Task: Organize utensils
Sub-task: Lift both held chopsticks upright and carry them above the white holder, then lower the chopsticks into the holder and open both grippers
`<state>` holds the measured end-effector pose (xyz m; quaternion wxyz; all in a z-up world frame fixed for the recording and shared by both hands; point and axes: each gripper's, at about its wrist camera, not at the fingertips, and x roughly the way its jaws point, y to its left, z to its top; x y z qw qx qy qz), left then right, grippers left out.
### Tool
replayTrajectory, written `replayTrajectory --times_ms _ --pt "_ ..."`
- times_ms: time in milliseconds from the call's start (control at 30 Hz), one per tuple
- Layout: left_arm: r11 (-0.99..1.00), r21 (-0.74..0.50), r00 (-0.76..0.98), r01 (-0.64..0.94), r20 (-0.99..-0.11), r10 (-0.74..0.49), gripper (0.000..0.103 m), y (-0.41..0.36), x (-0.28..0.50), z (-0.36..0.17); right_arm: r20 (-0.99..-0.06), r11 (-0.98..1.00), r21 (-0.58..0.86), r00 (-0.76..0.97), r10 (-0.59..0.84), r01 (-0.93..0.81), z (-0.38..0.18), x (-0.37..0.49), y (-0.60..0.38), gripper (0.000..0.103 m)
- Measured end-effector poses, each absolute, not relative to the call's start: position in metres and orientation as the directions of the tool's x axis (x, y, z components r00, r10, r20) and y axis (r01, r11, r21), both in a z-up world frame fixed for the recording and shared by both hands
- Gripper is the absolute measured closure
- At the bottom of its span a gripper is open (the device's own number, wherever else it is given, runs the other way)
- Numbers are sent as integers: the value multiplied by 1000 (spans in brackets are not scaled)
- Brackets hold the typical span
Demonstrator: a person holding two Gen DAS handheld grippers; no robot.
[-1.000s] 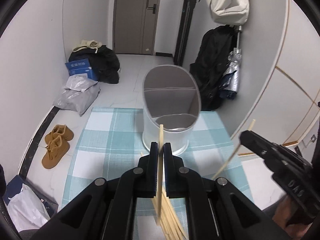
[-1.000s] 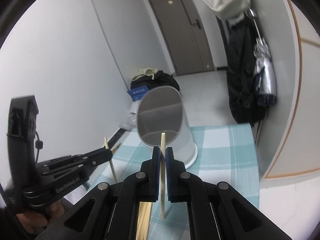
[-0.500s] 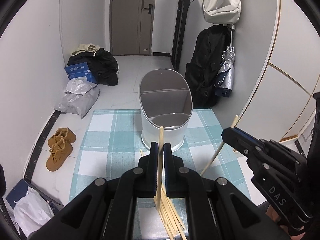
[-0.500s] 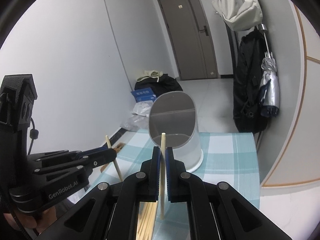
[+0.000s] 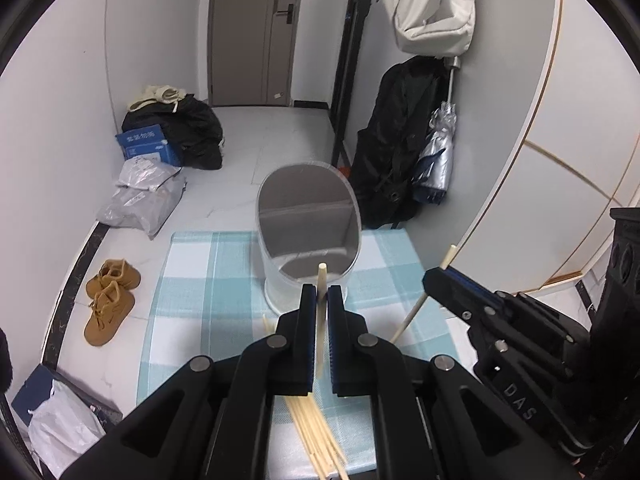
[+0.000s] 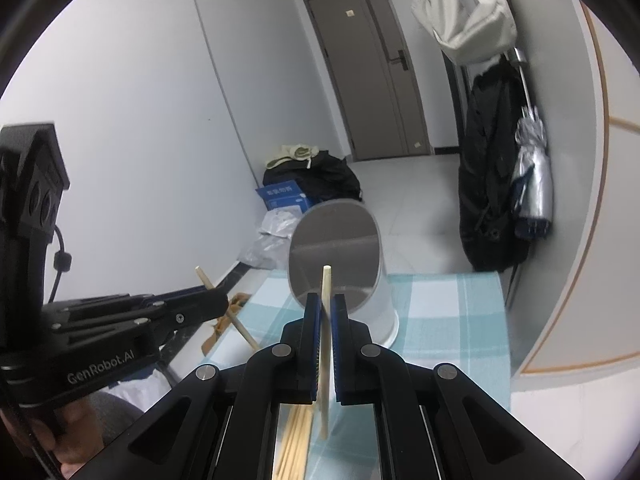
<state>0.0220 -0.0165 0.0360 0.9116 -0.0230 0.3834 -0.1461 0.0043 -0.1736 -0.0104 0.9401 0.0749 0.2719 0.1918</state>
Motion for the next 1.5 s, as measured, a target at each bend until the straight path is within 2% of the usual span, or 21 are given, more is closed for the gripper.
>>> replayTrajectory --times_ms 333,567,867,1200,1400,1500 --pt "942 -191 660 277 -675 -331 102 -25 40 83 -433 913 218 804 408 -346 37 23 -172 99" --pt "938 -196 694 286 -632 -344 102 -24 62 122 -377 910 215 830 412 -355 79 44 -175 99" --pt "943 -196 708 267 -624 -331 102 -9 100 138 -314 910 185 855 412 -370 125 88 -173 99" --pt "949 -194 684 250 -658 -315 102 -1 145 118 -350 915 178 846 402 -361 99 150 -163 99" --pt "954 -155 654 258 -699 -290 102 -3 164 91 -355 891 161 817 454 -425 70 168 -158 99" --pt "951 -174 628 254 -719 -299 102 0 173 77 -389 874 147 786 481 -463 53 178 -155 98"
